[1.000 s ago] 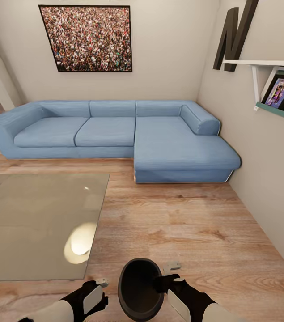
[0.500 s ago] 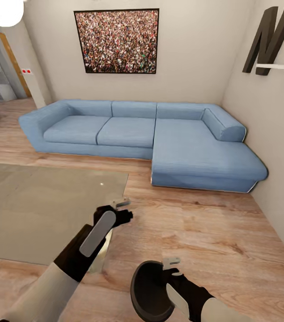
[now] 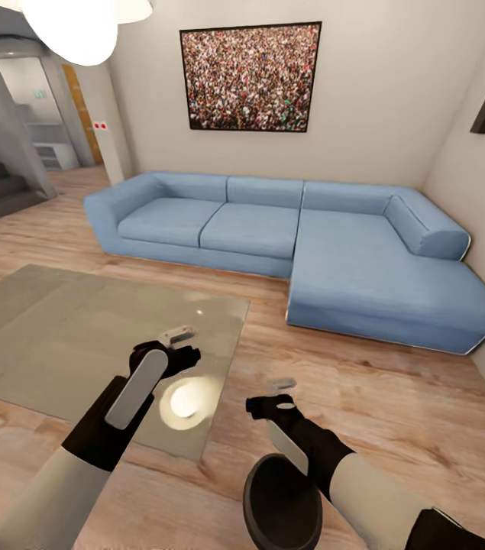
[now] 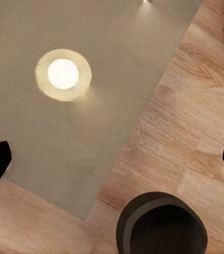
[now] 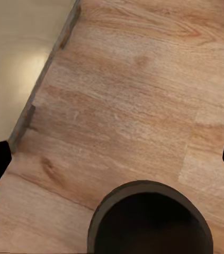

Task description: Place each of the two pumpkins and all three candles from the living room inside a cabinet in the living room (use any cabinet), then make sure every cabinet is closed, and position the cauldron so it is next to a table in the living room.

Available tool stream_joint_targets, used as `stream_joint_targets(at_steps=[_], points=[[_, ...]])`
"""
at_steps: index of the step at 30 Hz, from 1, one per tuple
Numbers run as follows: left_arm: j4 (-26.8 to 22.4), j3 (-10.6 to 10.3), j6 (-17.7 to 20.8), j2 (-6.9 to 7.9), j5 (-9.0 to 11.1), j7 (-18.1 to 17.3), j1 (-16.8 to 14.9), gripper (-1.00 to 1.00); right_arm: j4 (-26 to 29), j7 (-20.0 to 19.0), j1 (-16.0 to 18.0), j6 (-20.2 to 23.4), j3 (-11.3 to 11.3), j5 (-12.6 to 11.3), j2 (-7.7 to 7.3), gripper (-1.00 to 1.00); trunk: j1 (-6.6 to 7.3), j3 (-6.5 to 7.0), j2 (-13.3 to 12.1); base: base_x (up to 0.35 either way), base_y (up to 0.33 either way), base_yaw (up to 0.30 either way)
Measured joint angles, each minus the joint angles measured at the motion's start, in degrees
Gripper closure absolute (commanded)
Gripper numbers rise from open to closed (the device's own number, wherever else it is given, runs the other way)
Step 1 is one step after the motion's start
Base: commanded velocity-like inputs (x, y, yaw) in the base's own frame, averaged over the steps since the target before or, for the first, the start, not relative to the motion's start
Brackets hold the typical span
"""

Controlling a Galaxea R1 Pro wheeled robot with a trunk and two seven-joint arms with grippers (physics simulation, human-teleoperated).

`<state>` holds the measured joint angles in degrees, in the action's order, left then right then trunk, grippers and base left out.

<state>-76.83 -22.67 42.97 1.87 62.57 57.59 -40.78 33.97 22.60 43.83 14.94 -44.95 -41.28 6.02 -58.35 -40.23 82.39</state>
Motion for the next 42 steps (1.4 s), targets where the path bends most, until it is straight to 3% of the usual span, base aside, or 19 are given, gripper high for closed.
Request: stream_joint_targets(at_steps=[2,7,11,16,24,29,31,35,39,42], points=[[0.0,0.8,0.0,0.01,0.0,0.0,0.0,-1.0,3.6,0.2,0.2,2.3,1.8,0.0,0.02,-1.0,0.44,0.42,-0.8,0.0,0.0,0.285],[0.0,5.6,0.0,0.05,0.0,0.0,0.1,-1.0,15.0,2.9,0.3,9.9,6.2,0.1,0.08,-1.0,1.54,1.49,-2.8,0.0,0.0,0.285],[-0.1,6.4,0.0,0.36,-0.1,0.0,0.1,-1.0,18.0,4.5,0.3,11.4,6.6,0.0,0.12,-1.0,2.41,2.35,-4.4,0.0,0.0,0.284],[-0.1,6.9,0.0,3.92,0.0,0.0,0.1,-1.0,18.9,4.9,0.1,11.7,6.6,0.0,0.2,-1.0,3.51,3.43,-6.4,0.0,0.0,0.284],[-0.1,7.6,0.0,4.72,0.0,0.0,0.1,-1.0,18.9,4.6,-0.4,11.7,6.2,0.1,0.35,-1.0,5.27,5.16,-9.6,0.0,0.0,0.284],[0.3,10.1,0.0,5.02,-0.1,0.0,0.2,-1.0,18.9,4.4,-0.5,11.6,3.5,0.1,0.42,-1.0,6.37,6.24,-11.6,0.0,0.0,0.284],[0.5,11.3,0.0,5.06,-0.2,0.0,0.2,-1.0,18.9,4.5,-0.5,11.3,0.2,0.1,0.53,-1.0,6.81,6.68,-12.4,0.0,0.0,0.284],[0.7,12.0,-0.1,5.32,-0.3,0.1,0.3,-1.0,18.7,4.6,-0.5,11.1,-2.8,0.2,1.15,-1.0,7.69,7.54,-14.0,0.0,0.0,0.284],[0.8,12.3,-0.1,6.4,-0.4,0.1,0.3,-1.0,18.8,4.6,-0.5,11.1,-3.7,0.2,1.29,-1.0,8.56,8.41,-15.6,0.0,0.0,0.284],[1.6,13.2,-0.1,7.19,-0.4,0.1,0.3,-1.0,18.7,4.6,-0.5,9.7,-7.4,0.1,1.73,-1.0,9.22,9.05,-16.8,0.0,0.0,0.284]])
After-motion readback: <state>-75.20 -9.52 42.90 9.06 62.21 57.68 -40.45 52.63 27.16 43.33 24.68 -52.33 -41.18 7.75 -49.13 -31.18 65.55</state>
